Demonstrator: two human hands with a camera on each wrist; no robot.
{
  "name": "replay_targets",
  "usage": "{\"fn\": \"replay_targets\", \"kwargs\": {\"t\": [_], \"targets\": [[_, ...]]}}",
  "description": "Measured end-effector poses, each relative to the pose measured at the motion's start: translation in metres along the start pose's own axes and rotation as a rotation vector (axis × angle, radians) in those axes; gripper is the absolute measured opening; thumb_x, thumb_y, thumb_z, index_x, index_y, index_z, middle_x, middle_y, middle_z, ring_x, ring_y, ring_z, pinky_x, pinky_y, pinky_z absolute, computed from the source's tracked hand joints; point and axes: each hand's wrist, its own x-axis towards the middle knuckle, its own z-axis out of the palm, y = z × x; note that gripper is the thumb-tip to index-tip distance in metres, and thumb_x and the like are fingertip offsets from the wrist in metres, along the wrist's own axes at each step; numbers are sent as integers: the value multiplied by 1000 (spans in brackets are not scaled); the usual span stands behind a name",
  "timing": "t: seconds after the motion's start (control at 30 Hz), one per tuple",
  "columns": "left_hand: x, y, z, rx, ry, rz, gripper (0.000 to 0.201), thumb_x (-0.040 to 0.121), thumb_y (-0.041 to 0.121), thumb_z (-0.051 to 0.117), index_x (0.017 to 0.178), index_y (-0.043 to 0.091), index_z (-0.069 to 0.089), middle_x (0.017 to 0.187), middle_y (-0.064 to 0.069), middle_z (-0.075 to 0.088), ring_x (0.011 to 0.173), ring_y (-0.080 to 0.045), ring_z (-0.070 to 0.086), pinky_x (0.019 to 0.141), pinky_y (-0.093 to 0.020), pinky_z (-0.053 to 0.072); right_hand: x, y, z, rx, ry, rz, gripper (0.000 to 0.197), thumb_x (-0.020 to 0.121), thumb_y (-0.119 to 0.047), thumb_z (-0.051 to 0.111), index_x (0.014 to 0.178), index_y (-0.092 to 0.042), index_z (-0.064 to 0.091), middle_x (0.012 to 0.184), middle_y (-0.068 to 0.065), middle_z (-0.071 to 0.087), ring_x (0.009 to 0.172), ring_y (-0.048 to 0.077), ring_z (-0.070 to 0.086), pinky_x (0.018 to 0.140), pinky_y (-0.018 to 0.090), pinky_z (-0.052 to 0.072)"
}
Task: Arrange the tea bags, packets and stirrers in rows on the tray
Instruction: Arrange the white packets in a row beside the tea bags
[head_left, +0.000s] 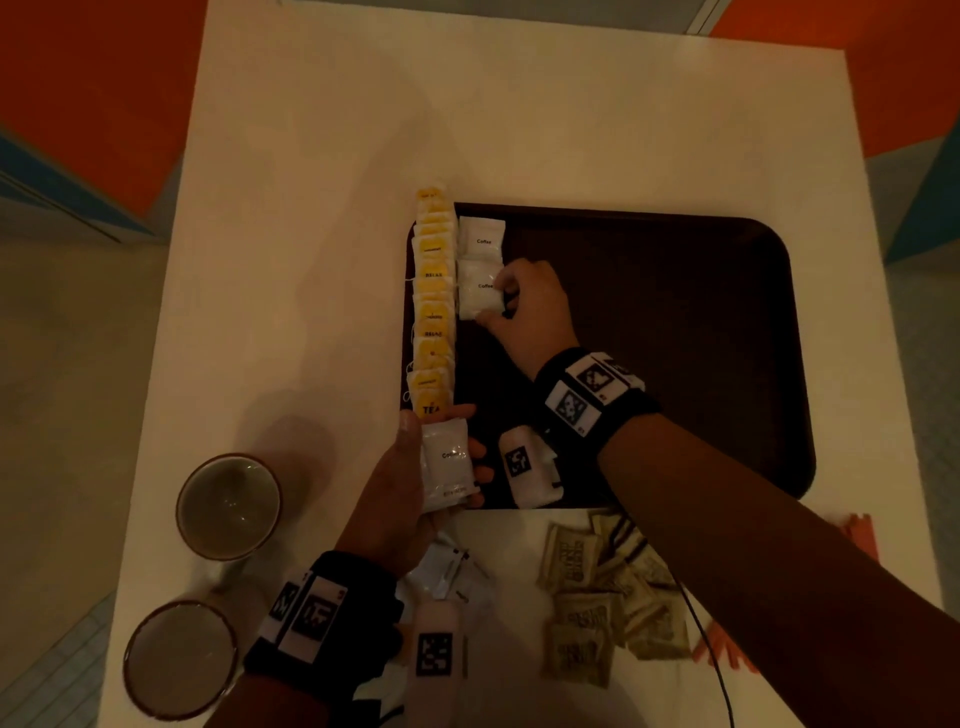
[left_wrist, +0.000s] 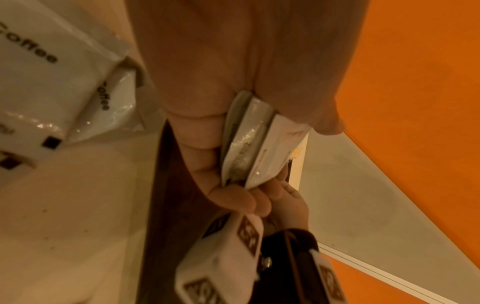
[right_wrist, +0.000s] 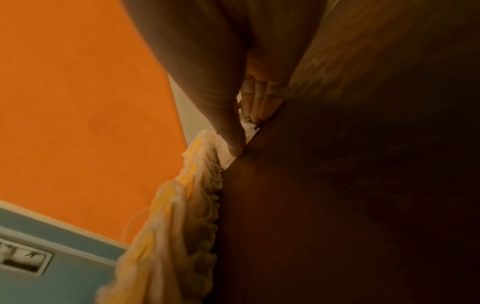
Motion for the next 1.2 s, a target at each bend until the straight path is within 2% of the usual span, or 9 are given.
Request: {"fn": "replay_targets", "kwargs": {"t": [0.37,0.53,0.6,0.73,0.8,0.87,0.97,1.1,1.2], "targets": [[-1,2,-1,-11,-11,5,82,47,77,70,107,22,67,81,-6,67,68,-20,65,54,-29,53,23,0,-1,-18,43,-9,32,73,-12,74,97,-7,54,106,9,50,89,13,46,76,18,37],[0,1,-1,0,-18,3,77,47,77,69,103,25,70,80,-5,67,68,-19,66,54,-29,54,16,5,2,6,56,-5,28,72,-10,74,91,-8,54,100,12,58,90,21,56,81,37,50],[0,1,-1,-2,-18,2,76,47,77,70,102,25,71,80,-5,68,68,-19,66,53,-29,53,14,7,2,-2,52,-7,30,70,-10,75,92,-7,55,101,13,57,90,22,55,81,36,50],[0,2,-1,-6,-21,-2,80,44,77,71,104,23,69,79,-6,68,66,-19,66,52,-29,54,10,5,-2,-10,57,-57,46,67,-12,77,107,-7,56,118,13,48,105,26,49,91,35,44],[0,2,0,-7,-23,0,81,43,77,72,103,22,69,78,-6,68,65,-19,67,51,-28,54,11,2,-6,-117,-17,-107,61,69,-17,75,124,-14,50,132,9,43,115,28,42,94,37,36],[0,1,1,-3,-21,9,83,44,77,72,104,21,68,78,-6,68,65,-19,67,51,-28,54,15,-1,-9,-205,-80,-125,63,73,-19,73,131,-18,47,138,6,41,118,29,37,97,41,36],[-1,1,0,-9,-24,13,79,46,76,71,104,22,69,79,-6,68,66,-19,67,52,-28,54,19,-4,-10,-258,-95,-166,55,77,-13,68,129,-17,50,137,4,43,121,29,35,99,47,37],[-1,1,-1,-4,-18,15,76,48,76,70,103,23,70,80,-6,68,67,-19,67,53,-29,54,19,0,-7,-254,-137,-199,51,78,-8,65,126,-17,52,137,3,45,123,30,36,100,45,35],[-2,0,-2,-5,-18,13,75,49,76,70,103,24,71,80,-6,68,67,-19,67,54,-29,55,19,3,-4,-205,-132,-221,45,74,-7,66,117,-18,58,133,2,50,122,30,42,100,49,36]]}}
